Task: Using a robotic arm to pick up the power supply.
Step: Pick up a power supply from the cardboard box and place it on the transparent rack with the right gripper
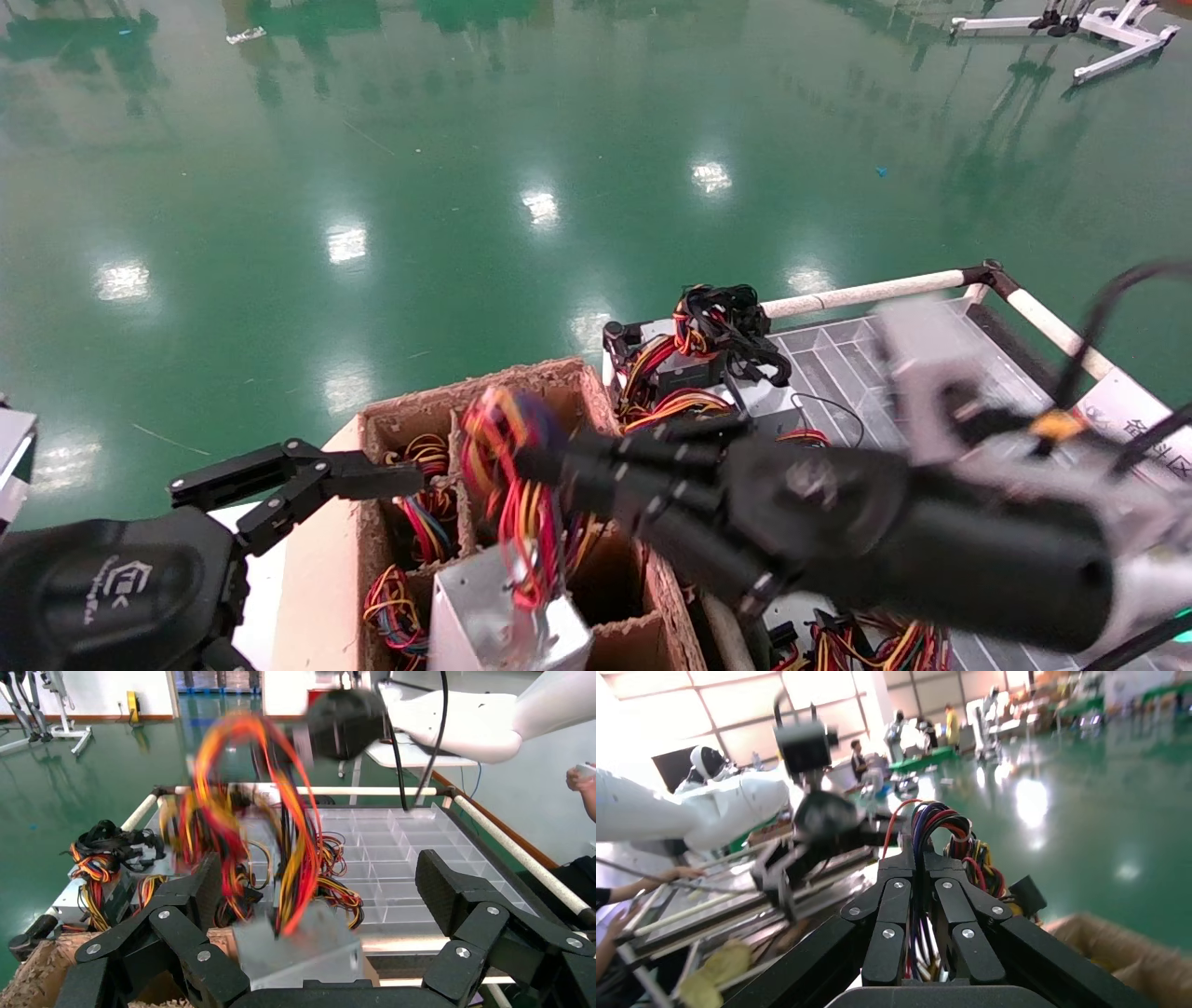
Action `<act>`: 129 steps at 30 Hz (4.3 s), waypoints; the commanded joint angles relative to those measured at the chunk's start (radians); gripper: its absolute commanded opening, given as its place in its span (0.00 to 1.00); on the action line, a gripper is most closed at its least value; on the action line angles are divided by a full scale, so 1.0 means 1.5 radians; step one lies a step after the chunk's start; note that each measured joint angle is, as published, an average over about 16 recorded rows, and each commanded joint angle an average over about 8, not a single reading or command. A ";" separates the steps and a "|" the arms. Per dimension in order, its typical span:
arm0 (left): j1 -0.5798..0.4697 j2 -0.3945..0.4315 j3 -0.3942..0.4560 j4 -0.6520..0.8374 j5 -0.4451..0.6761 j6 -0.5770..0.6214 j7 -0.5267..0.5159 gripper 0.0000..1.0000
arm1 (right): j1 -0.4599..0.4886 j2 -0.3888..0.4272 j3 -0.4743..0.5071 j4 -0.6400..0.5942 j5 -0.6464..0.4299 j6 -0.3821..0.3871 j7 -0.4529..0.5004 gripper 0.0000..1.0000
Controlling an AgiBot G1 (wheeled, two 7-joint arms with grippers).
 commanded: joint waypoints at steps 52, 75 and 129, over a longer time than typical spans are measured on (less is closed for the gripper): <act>0.000 0.000 0.000 0.000 0.000 0.000 0.000 1.00 | 0.654 -0.096 -0.188 -0.680 -0.493 0.239 -0.416 0.00; 0.000 0.000 0.000 0.000 0.000 0.000 0.000 1.00 | 0.576 -0.202 -0.179 -0.756 -0.482 0.376 -0.441 0.00; 0.000 0.000 0.001 0.000 -0.001 0.000 0.000 1.00 | 0.381 -0.200 -0.049 -0.753 -0.294 0.480 -0.363 1.00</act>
